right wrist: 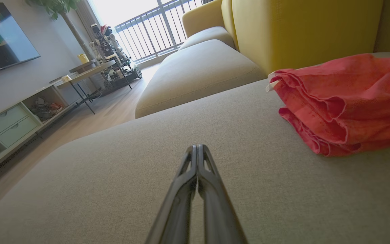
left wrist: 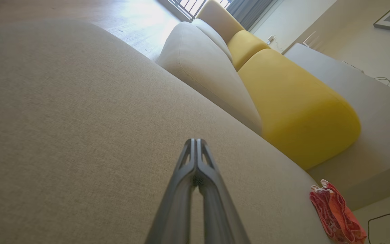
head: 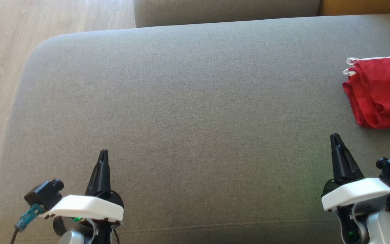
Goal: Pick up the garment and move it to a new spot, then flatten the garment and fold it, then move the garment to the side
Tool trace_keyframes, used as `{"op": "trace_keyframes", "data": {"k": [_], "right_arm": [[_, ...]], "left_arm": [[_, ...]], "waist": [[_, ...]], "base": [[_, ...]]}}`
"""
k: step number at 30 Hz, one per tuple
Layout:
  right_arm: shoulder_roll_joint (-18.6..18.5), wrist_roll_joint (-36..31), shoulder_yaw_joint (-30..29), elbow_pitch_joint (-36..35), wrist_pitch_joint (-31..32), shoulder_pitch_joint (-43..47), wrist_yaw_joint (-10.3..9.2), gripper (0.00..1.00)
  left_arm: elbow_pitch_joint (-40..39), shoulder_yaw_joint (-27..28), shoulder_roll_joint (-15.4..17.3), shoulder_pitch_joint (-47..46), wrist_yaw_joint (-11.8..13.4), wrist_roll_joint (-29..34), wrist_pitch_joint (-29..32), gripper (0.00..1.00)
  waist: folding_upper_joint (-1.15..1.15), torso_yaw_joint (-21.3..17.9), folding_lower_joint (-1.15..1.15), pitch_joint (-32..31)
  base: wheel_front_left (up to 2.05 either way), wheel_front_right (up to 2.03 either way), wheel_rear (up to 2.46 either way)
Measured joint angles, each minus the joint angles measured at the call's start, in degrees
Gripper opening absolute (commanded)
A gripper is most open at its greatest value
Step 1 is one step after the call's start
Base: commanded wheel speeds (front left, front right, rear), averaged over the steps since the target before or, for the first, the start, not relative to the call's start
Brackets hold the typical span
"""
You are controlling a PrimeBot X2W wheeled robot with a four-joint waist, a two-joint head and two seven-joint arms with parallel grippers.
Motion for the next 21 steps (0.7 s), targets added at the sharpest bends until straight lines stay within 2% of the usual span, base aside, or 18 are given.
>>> {"op": "trace_keyframes", "data": {"k": [21], "right_arm": [[0.2, 15.0, -0.5, 0.7, 3.4, 0.0, 0.00, 0.00]], "left_arm": [[1.1, 2.1, 0.5, -1.1, -1.2, -11.4, 3.0, 0.00]], "waist": [[0.00, -0.9, 0.00, -1.0]], "base": [[0.00, 0.00, 0.00]]}}
